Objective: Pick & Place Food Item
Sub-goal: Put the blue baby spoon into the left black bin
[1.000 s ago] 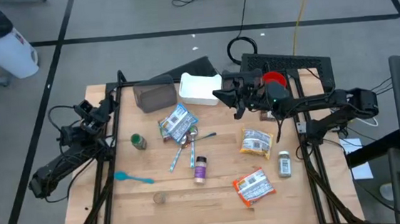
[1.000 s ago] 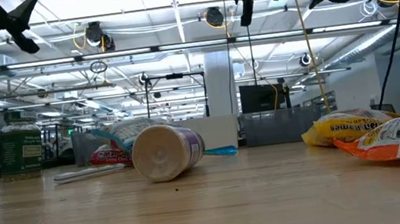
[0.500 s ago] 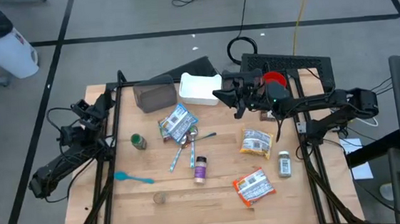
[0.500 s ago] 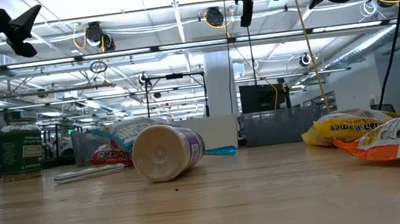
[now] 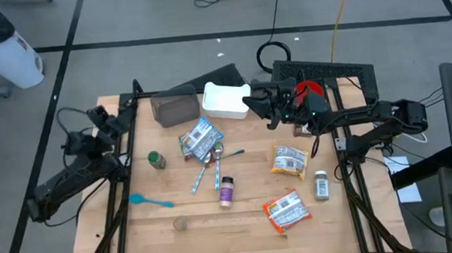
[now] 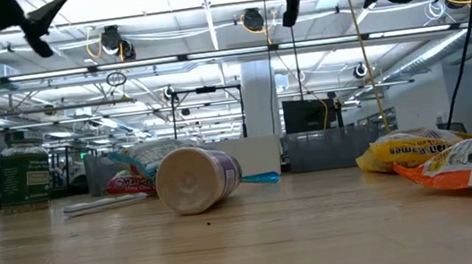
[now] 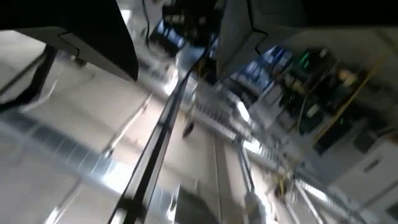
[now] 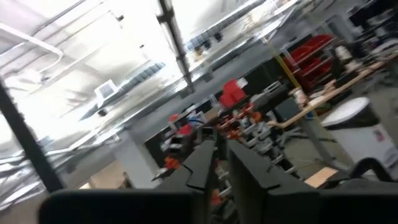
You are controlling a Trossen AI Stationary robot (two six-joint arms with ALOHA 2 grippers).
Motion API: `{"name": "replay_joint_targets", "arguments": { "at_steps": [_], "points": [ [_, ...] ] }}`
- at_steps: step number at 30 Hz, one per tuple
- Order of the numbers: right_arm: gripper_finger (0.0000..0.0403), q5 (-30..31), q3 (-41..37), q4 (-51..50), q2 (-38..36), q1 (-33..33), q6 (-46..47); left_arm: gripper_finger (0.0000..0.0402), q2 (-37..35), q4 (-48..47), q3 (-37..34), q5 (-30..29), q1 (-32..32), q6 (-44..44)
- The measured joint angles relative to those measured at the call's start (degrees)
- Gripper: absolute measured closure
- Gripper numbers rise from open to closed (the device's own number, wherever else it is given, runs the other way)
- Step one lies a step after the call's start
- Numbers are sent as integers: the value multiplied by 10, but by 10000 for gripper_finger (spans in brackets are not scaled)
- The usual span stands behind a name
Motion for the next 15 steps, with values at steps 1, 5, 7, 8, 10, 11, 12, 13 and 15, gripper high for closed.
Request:
{"name": "replay_joint_targets", "arguments": {
  "at_steps": [1, 5, 7, 8, 10, 11, 12, 13, 15],
  "points": [
    [337, 0, 0, 1, 0, 0, 0, 174, 17, -43, 28, 12, 0, 19],
    [274, 11, 0, 2, 0, 0, 0, 174, 93, -212, 140, 32, 0, 107],
    [243, 16, 0, 6, 0, 0, -1, 174, 132, -270, 188, 45, 0, 143],
    [228, 16, 0, 6, 0, 0, -1, 174, 150, -293, 208, 53, 0, 157],
    [203, 15, 0, 1, 0, 0, -1, 174, 183, -329, 243, 69, 0, 179],
    [193, 15, 0, -1, 0, 0, -1, 174, 197, -343, 257, 75, 0, 188],
    [184, 15, 0, -1, 0, 0, -1, 174, 209, -357, 270, 81, 0, 194],
    [177, 13, 0, 0, 0, 0, -1, 174, 221, -370, 280, 87, 0, 199],
    [166, 13, 0, 0, 0, 0, 0, 174, 244, -396, 296, 95, 0, 205]
  ]
}}
